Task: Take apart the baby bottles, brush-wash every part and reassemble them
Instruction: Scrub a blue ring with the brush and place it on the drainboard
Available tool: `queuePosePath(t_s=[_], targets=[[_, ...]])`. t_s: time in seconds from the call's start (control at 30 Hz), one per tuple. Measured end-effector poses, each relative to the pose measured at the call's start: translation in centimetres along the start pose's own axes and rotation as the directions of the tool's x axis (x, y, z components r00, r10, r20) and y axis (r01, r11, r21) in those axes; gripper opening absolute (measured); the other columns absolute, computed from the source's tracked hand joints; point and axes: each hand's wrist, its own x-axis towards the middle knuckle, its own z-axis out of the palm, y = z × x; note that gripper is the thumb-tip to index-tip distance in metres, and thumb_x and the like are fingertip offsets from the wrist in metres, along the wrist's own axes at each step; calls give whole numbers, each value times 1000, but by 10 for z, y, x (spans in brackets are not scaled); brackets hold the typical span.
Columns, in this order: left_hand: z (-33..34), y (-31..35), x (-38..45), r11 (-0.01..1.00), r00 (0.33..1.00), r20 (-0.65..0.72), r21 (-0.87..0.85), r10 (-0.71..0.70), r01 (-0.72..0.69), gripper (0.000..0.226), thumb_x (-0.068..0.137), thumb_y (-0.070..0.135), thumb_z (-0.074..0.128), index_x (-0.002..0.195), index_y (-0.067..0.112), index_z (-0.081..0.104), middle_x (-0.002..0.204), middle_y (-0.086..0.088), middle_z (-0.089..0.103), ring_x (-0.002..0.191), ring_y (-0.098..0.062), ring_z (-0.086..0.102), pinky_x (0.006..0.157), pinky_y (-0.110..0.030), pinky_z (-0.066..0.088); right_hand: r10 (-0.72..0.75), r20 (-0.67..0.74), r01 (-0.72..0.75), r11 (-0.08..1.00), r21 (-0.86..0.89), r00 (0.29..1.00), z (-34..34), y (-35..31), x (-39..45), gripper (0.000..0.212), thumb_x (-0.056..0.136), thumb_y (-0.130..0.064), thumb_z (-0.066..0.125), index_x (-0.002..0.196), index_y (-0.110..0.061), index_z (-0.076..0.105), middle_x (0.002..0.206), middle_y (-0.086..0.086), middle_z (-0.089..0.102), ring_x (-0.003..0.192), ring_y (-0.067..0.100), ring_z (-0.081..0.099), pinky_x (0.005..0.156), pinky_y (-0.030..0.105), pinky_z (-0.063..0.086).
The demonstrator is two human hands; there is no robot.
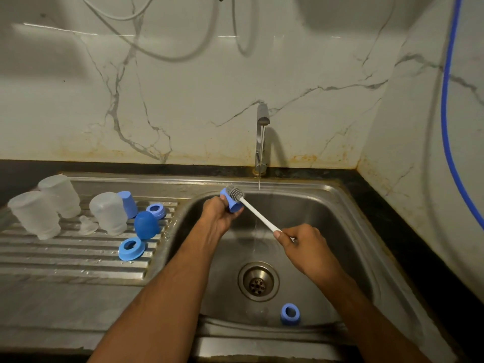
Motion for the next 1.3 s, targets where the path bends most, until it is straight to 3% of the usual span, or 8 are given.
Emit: queuePosePath(t_s=[0.33,0.47,0.53,0.63,0.73,1.0,1.17,1.3], targets=[[8,-10,-11,998,999,37,70,-7,5,14,100,-4,43,110,1,52,98,-18,63,86,-27,63,94,-44,51,7,-37,-6,1000,17,999,3,-4,3,33,103,-44,54,106,-21,77,62,-6,60,56,8,56,52,22,43],[-4,9,11,999,997,-76,-46,-1,-3,17,101,-5,41,102,1,57,81,-14,68,68,-22,66,58,-32,58,14,17,-14,1000,-12,1000,-1,2,1,32,103,-42,54,104,-19,76,64,-6,60,58,7,55,52,18,39],[-5,9,12,997,998,-58,-74,-26,22,19,103,-3,40,96,0,58,73,-12,69,71,-22,64,61,-32,57,17,23,-17,1000,-4,1000,0,4,0,31,104,-40,54,105,-19,75,67,-4,61,58,7,55,51,16,38],[2,-6,-4,999,999,33,39,-28,27,16,100,-5,46,115,-4,52,98,-19,62,88,-27,62,89,-40,54,27,-13,-27,999,21,1000,3,3,4,32,104,-41,54,102,-17,75,67,-2,63,56,8,57,51,22,46],[6,-11,-8,997,998,69,71,-3,-2,32,99,-6,44,131,-6,46,103,-20,59,89,-27,62,82,-43,54,28,-55,-27,999,26,998,3,4,5,36,103,-43,55,99,-15,77,65,0,63,56,9,57,56,29,50],[3,-3,-9,999,994,111,48,-23,18,38,98,-2,55,135,-6,49,120,-22,60,107,-33,63,100,-48,52,24,-68,-23,1000,20,997,-2,6,4,34,103,-43,55,110,-18,77,68,-4,64,59,10,60,55,26,48],[-12,8,5,998,998,-57,-40,41,-43,54,95,-1,62,145,0,42,139,-24,51,103,-33,60,67,-42,57,61,-103,-64,998,-27,993,-13,24,5,35,101,-45,58,104,-16,78,69,-5,66,66,8,62,59,25,49],[-12,3,0,1000,998,-60,-11,-2,1,55,90,-4,65,141,3,44,133,-23,53,114,-37,58,83,-52,58,66,-120,-68,998,-10,991,-14,36,2,36,99,-46,61,92,-16,79,64,-5,67,65,10,65,67,31,56]])
